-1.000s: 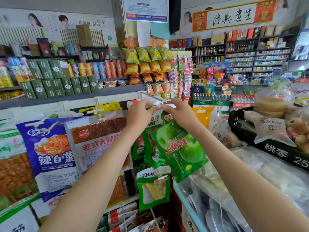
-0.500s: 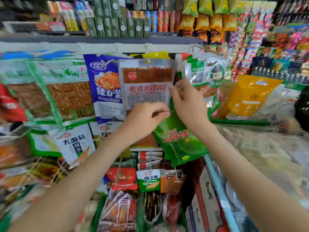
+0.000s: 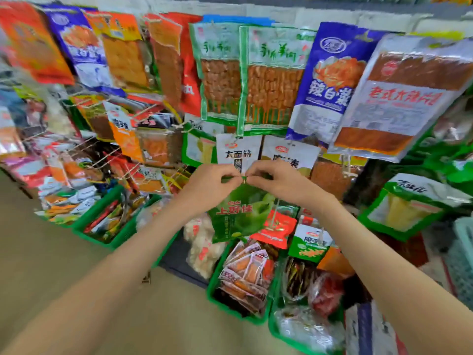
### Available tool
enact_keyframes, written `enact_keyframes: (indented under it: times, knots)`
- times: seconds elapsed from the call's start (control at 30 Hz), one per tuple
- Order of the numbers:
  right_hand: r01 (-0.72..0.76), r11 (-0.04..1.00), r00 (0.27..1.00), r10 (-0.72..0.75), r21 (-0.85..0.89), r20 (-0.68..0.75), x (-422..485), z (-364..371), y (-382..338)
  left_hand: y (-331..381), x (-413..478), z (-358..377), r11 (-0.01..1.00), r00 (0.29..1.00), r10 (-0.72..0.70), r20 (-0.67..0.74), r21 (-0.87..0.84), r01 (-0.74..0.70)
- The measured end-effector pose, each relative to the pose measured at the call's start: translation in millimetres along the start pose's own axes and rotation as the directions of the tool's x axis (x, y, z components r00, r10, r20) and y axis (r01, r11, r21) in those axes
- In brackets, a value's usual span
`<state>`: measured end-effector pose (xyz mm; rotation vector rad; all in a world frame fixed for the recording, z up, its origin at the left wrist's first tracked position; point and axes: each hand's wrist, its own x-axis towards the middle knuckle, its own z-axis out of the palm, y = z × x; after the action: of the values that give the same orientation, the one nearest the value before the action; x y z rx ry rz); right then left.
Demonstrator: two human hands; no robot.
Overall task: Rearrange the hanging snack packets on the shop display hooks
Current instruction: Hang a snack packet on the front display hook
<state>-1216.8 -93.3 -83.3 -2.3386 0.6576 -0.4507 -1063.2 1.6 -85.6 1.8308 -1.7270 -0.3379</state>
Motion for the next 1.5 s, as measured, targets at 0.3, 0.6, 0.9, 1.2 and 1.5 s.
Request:
enact_keyframes:
  times: [0.3,0.6,0.9,1.2,1.5]
  knots:
    - [0.001,1.0,1.0,-0.001,0.005,0.008,122,176,-66,-182,-59,-82,0.984,0.987,-0.162,0.015,0.076,0.161]
    - [-0.12,0.993,0.991,0.119,0.015,0.053,251,273,-96,-324,-39,-138,0.968,0.97,-0.243,0.009,0.067,0.242]
    - [-0.029,0.997,0.996,0.023,0.068,0.09,443,342,-137,-487,23,-243,0.955,0.955,-0.296,-0.025,0.025,0.297]
    - [-0.004,0.99,0.993,-0.013,0.142,0.119,606,432,-224,-632,36,-375,0.944,0.947,-0.312,-0.081,0.089,0.319]
    - [0.089,0.99,0.993,-0.079,0.112,-0.083,766,531,-363,-802,37,-560,0.979,0.987,-0.13,-0.098,0.147,0.143]
